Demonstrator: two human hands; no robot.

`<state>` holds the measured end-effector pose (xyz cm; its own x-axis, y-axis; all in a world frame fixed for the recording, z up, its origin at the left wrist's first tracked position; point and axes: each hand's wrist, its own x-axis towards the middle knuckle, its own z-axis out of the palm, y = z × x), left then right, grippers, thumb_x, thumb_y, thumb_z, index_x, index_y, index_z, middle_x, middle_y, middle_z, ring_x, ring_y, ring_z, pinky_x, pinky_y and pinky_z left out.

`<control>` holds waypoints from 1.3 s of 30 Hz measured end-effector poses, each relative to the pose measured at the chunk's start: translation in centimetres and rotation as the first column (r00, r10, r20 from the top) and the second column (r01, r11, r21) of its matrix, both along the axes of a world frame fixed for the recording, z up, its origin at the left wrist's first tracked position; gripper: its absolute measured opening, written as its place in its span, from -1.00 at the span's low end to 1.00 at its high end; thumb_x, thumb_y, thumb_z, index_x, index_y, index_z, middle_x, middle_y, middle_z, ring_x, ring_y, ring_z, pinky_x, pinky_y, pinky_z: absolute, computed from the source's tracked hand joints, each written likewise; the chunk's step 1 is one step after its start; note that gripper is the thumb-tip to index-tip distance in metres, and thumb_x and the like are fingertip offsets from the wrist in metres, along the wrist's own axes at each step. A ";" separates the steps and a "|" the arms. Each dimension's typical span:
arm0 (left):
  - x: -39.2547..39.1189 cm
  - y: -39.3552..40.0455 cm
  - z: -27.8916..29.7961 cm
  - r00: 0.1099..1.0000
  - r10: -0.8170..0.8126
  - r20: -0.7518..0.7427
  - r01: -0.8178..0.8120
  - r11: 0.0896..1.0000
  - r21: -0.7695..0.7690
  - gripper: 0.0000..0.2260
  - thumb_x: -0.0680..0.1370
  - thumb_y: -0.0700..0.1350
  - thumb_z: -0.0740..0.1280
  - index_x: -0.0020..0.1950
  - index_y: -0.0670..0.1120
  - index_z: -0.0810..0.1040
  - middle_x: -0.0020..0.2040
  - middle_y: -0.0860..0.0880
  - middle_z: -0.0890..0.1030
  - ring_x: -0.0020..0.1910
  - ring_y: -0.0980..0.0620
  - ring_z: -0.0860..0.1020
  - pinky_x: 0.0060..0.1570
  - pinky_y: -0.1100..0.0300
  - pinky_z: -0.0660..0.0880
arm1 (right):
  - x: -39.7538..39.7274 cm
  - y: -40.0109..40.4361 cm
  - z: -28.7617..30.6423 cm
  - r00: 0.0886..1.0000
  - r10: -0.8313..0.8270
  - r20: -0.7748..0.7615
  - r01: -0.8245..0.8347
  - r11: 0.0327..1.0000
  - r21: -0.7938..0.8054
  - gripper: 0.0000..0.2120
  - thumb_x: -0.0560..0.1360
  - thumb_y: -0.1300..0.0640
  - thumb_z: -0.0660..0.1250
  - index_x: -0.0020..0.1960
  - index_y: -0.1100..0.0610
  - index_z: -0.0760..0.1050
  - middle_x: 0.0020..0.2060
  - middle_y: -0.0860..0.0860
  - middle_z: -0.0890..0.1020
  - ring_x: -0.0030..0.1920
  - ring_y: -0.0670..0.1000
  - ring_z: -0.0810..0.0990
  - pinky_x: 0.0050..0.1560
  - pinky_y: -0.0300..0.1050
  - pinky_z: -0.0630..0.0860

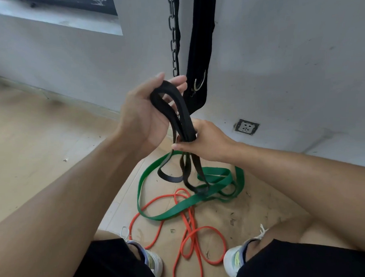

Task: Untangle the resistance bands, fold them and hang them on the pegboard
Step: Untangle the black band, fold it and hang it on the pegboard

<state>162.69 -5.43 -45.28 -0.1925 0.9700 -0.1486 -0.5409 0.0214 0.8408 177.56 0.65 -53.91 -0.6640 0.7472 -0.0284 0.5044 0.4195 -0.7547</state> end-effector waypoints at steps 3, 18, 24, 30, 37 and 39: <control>-1.3 0.1 0.7 0.988 0.095 0.120 -0.094 0.995 -0.012 -0.78 0.66 -0.07 0.19 0.04 -0.20 0.52 -0.04 -0.11 0.74 0.26 -0.14 0.64 0.28 -0.06 0.49 | 0.2 0.5 -0.2 0.999 -0.034 -0.028 0.031 0.994 -0.102 -0.76 0.49 -0.07 0.52 -0.15 0.09 0.63 -0.22 0.02 0.67 -0.20 0.02 0.64 0.00 0.03 0.62; -2.7 0.1 0.8 0.924 0.111 0.365 -0.117 0.993 -0.005 -0.72 0.67 -0.07 0.18 0.27 -0.23 0.41 0.02 -0.23 0.72 0.17 -0.30 0.66 0.38 -0.30 0.39 | 1.2 0.3 1.3 0.999 0.021 0.029 -0.017 0.990 -0.138 -0.55 0.52 -0.07 0.51 0.37 -0.16 0.50 0.07 -0.15 0.67 0.08 -0.11 0.67 0.21 0.00 0.62; -0.7 0.5 0.4 0.929 0.028 0.370 -0.029 1.000 -0.003 -0.72 0.68 -0.05 0.17 0.26 -0.23 0.43 0.07 -0.22 0.71 0.23 -0.29 0.63 0.46 -0.23 0.32 | -0.2 -1.2 1.1 0.999 -0.047 -0.011 0.046 0.995 -0.092 -0.56 0.47 -0.21 0.51 0.16 0.07 0.55 0.10 -0.01 0.62 0.15 -0.06 0.60 0.19 -0.05 0.58; -1.5 0.5 0.7 0.935 0.095 0.341 -0.086 0.995 -0.040 -0.73 0.69 -0.06 0.16 0.22 -0.24 0.44 -0.01 -0.18 0.74 0.22 -0.24 0.65 0.45 -0.20 0.34 | 0.3 -0.7 0.2 0.998 -0.006 -0.055 -0.004 0.986 -0.166 -0.79 0.54 -0.10 0.48 -0.11 -0.14 0.44 -0.20 -0.10 0.62 -0.17 -0.09 0.61 -0.01 -0.01 0.58; -5.4 1.2 0.0 0.926 0.359 0.116 -0.301 0.888 -0.347 -0.83 0.62 -0.10 0.22 -0.10 -0.17 0.47 0.03 -0.13 0.67 0.12 -0.14 0.66 0.28 -0.08 0.52 | 1.2 0.5 2.1 0.996 -0.051 -0.072 0.038 0.984 -0.175 -0.75 0.58 0.05 0.47 0.22 -0.04 0.52 0.03 -0.11 0.71 0.07 -0.10 0.68 0.13 -0.19 0.54; -5.9 1.4 -0.7 0.933 0.357 -0.048 -0.346 0.849 -0.399 -0.87 0.59 -0.10 0.24 -0.11 -0.11 0.47 0.09 -0.09 0.68 0.12 -0.08 0.66 0.19 -0.01 0.55 | 1.6 0.7 2.7 0.996 -0.065 -0.064 0.057 0.991 -0.124 -0.77 0.56 0.03 0.49 0.20 -0.09 0.58 -0.01 -0.12 0.70 0.01 -0.10 0.67 0.05 -0.18 0.55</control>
